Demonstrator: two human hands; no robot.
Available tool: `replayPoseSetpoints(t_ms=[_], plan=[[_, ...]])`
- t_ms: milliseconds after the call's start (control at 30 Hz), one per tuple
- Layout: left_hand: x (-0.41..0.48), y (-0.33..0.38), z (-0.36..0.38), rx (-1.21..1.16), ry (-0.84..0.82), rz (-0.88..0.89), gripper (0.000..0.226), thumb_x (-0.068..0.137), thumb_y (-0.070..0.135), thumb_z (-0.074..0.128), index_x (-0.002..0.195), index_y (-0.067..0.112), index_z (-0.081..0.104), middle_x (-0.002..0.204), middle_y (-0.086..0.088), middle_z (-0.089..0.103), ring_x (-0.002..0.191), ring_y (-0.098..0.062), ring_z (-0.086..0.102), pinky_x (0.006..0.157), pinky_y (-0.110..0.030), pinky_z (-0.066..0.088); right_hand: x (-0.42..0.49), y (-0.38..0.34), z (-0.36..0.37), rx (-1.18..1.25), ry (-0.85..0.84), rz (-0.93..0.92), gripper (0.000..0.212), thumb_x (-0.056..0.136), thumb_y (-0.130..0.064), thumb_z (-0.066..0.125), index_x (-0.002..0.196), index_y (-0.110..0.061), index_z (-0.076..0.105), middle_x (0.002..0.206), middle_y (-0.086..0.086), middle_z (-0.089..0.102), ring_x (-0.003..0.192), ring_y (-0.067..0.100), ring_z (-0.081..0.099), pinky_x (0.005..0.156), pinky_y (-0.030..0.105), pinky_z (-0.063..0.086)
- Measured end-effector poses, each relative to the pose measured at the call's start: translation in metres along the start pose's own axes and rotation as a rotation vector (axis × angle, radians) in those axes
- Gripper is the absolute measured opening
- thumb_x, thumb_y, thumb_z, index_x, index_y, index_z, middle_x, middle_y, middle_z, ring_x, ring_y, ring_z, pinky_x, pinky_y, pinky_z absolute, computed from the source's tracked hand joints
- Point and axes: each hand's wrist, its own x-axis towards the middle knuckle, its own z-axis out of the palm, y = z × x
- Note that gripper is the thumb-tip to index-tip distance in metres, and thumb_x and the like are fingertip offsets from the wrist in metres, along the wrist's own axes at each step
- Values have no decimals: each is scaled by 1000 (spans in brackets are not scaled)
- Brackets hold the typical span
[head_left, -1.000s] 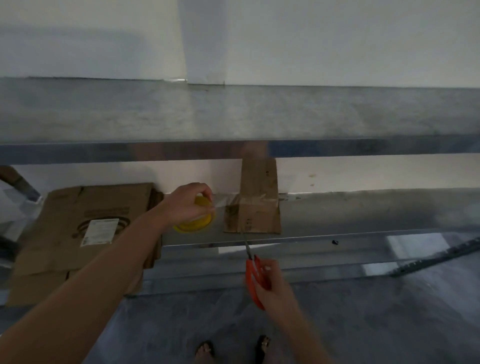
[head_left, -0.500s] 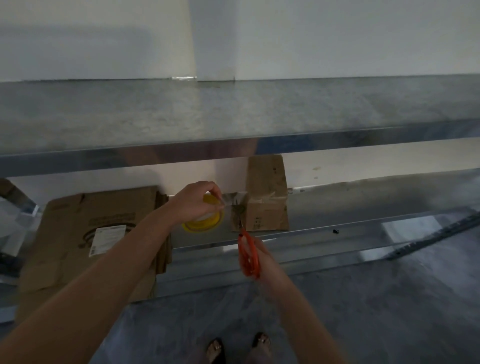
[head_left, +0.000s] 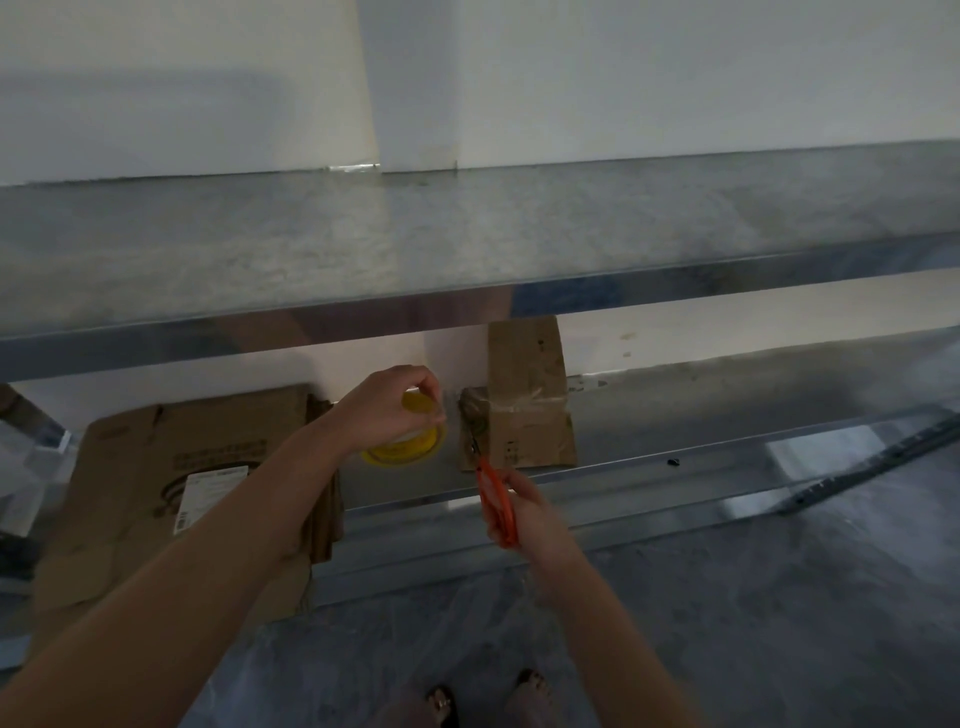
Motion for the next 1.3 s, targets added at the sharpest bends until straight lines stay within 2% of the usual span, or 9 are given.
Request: replayPoseSetpoints(t_ms=[167,233,367,533,700,800,900,1133,1300], plan=[[1,1,4,9,-17,30,17,81,24,74,92,24,61,99,9,61,97,-11,56,86,-28,43,0,1,-2,-165,46,-17,12,95,-14,57,96,-23,65,51,-4,59,44,10,52,43,22,38],[1,0,4,14,-20,22,18,81,25,74,93,25,61,99,9,61,97,-11,56,86,-28,43,-5,1,-4,-329,86,-65,8,92,-32,63,95,-24,64,53,-6,61,50,12,55,49,24,43],[3,-3,4,38,-43,0,17,81,27,74,91,28,60,101,10,61,98,-10,56,87,-30,44,-20,11,-24,-901,241,-199,38,84,-65,55,106,-34,55,90,-8,71,86,17,67,71,27,46],[4,-6,5,53,-32,-22,17,80,29,73,89,32,60,99,13,60,97,-10,56,85,-30,44,-45,27,-83,-1072,543,-366,32,86,-63,54,109,-41,54,83,-10,71,83,16,70,67,26,41],[7,-3,9,70,2,-56,18,80,26,74,92,29,60,101,10,61,97,-12,56,83,-29,43,-24,14,-150,-1114,751,-274,31,93,-45,53,120,-30,53,102,3,72,95,27,68,83,36,43],[6,2,12,54,33,-95,18,81,26,74,92,31,60,101,10,60,93,-11,56,77,-30,46,12,-4,-169,-1085,735,-279,37,93,-27,51,130,-24,50,112,8,69,98,33,66,83,38,47],[5,7,17,29,74,-152,18,81,27,75,89,35,60,99,17,58,85,-3,54,63,-23,44,50,-17,-176,-1134,641,-274,41,97,-24,49,137,-24,48,119,8,67,103,30,65,85,38,49],[0,14,26,7,134,-229,18,81,27,75,91,32,62,99,16,60,86,1,55,65,-18,41,103,-33,-192,-1192,535,-231,39,96,-31,56,133,-22,53,122,6,57,102,28,62,85,36,50],[-4,13,30,-21,135,-265,17,81,31,74,91,36,61,100,16,60,90,-7,57,70,-25,45,121,-50,-214,-1257,574,-202,43,94,-28,57,136,-27,49,128,4,51,115,27,53,84,38,50]])
